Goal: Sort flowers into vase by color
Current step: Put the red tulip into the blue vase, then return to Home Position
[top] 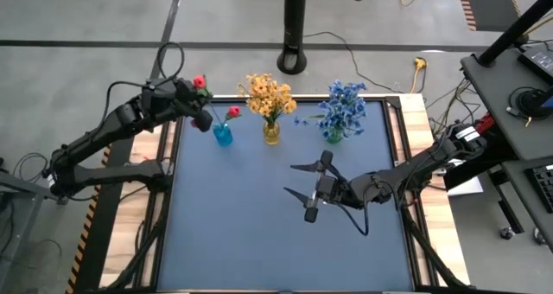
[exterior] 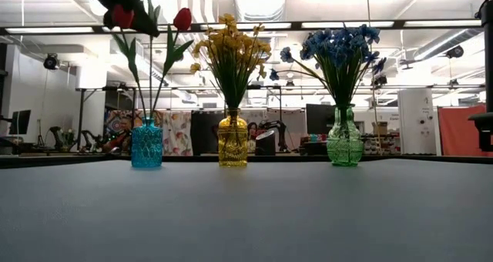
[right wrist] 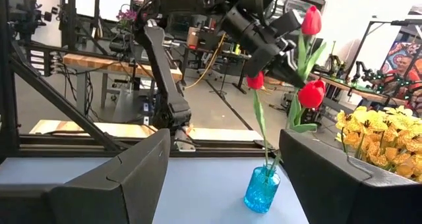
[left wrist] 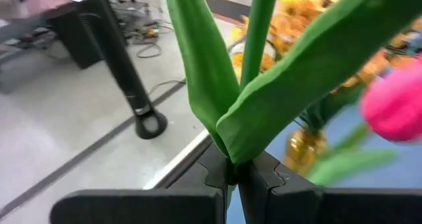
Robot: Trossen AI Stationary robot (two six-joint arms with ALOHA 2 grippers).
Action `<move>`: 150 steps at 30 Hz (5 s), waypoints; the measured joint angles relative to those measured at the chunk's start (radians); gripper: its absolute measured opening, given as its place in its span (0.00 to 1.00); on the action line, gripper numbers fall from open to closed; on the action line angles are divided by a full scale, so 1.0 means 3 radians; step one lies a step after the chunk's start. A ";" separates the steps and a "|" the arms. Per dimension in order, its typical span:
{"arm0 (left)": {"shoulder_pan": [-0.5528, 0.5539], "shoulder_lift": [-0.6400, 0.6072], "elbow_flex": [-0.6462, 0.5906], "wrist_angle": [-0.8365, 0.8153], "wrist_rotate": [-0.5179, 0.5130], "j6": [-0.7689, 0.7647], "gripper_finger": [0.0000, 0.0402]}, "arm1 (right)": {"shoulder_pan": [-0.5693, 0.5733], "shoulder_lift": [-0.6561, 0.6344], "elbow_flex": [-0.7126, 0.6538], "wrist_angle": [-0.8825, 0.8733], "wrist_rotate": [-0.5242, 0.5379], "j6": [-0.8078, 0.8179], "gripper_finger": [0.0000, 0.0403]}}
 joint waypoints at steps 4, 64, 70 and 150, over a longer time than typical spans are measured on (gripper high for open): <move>-0.0005 0.0008 -0.0024 -0.0031 0.0044 -0.0032 0.00 | 0.0000 0.0000 0.0000 -0.0001 -0.0001 0.0028 0.70; -0.0003 0.0392 0.0170 -0.0348 0.0026 -0.0409 0.05 | -0.0022 0.0000 0.0000 -0.0028 -0.0008 0.0075 0.72; -0.0003 0.0380 0.0170 -0.0307 0.0026 -0.0423 0.07 | -0.0022 0.0000 0.0000 -0.0028 -0.0008 0.0074 0.73; -0.5706 0.1133 -0.0239 0.0443 -0.2768 -0.1707 0.36 | 0.0132 -0.1125 -0.1527 -0.0284 -0.0937 0.1025 0.74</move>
